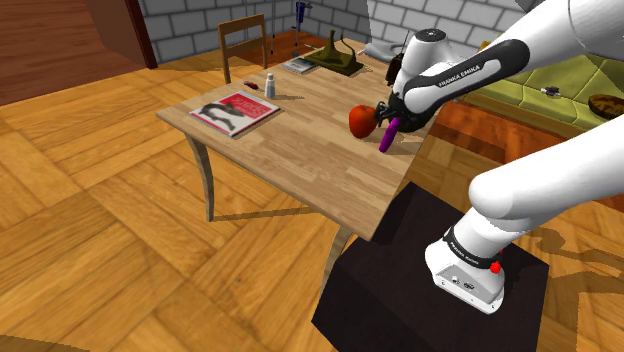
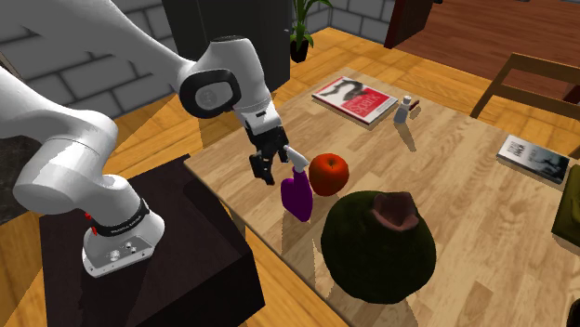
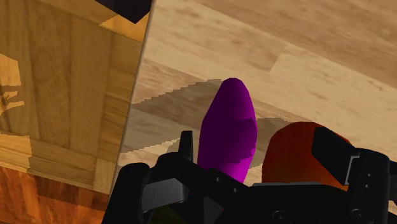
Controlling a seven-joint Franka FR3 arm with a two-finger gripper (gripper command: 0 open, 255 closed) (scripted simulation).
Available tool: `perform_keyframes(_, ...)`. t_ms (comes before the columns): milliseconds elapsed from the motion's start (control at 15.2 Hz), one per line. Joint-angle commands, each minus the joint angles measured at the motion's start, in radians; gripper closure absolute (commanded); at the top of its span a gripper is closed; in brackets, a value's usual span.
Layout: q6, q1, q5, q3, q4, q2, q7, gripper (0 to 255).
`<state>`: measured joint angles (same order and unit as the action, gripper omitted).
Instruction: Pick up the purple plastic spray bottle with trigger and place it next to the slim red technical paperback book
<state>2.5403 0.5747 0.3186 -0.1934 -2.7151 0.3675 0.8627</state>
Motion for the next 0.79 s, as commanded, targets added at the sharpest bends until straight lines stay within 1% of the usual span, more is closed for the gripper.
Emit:
perform_keyframes(0, 0.035, 0.018, 0.024, -0.006, -0.002, -0.032, 0.022, 0)
perform_keyframes(198, 0.083, 0.041, 0.061, -0.013, -0.004, -0.078, 0.047, 0)
perform_keyframes(264, 0.107, 0.055, 0.084, -0.017, -0.004, -0.103, 0.063, 0)
perform_keyframes(726, 0.107, 0.055, 0.084, -0.017, -0.004, -0.103, 0.063, 0)
